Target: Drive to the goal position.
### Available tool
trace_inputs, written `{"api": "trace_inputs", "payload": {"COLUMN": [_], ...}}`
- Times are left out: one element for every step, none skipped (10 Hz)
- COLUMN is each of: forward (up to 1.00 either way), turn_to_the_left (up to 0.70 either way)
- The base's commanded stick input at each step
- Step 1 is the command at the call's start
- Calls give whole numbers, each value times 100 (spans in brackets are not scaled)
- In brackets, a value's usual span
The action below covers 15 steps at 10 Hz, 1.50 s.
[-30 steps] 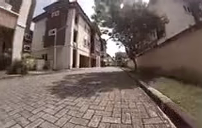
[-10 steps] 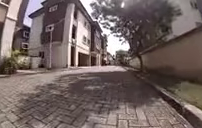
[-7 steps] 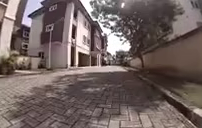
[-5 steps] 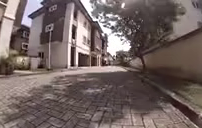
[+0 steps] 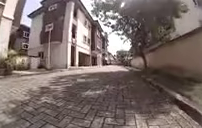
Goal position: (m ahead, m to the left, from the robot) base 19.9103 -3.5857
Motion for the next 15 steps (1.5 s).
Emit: {"api": "trace_inputs", "payload": {"forward": [50,50,50,50,50,50,50,50,50,50,50,50,50,50,50], "turn_to_the_left": [0,0,0,0,0,0,-19,-50,-50,-50,-49,-40,-31,-23,-14]}}
